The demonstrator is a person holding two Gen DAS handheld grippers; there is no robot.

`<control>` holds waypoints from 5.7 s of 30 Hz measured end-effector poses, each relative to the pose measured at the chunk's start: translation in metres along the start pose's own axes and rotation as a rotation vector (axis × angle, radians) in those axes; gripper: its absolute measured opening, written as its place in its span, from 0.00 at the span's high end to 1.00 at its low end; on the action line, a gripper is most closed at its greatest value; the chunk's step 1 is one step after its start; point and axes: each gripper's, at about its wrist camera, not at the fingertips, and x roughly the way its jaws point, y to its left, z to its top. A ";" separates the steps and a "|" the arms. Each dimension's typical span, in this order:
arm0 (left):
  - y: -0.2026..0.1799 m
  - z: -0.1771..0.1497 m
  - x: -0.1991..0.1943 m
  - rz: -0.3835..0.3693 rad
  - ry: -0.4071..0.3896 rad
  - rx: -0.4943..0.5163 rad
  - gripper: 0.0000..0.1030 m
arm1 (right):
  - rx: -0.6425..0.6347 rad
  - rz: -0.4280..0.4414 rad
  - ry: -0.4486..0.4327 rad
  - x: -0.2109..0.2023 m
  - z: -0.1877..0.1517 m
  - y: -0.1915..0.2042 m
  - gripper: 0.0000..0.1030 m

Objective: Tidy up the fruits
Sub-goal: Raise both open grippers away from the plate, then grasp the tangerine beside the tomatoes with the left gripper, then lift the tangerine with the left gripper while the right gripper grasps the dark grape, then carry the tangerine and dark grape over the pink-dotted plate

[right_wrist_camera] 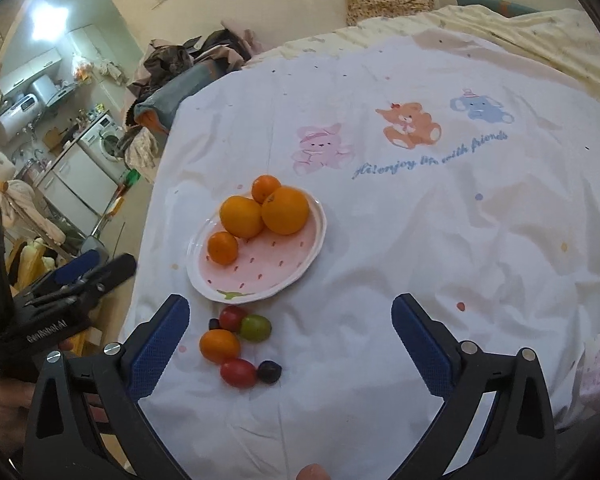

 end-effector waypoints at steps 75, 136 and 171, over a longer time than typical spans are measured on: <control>0.020 -0.021 0.016 -0.073 0.272 -0.145 0.62 | 0.339 0.024 0.534 0.123 -0.055 -0.011 0.75; 0.006 0.037 0.046 0.052 0.216 -0.027 0.62 | 0.188 0.281 0.133 0.040 0.072 -0.043 0.78; -0.032 0.032 0.136 -0.028 0.348 -0.015 0.60 | 0.231 0.294 0.329 0.138 0.079 -0.047 0.75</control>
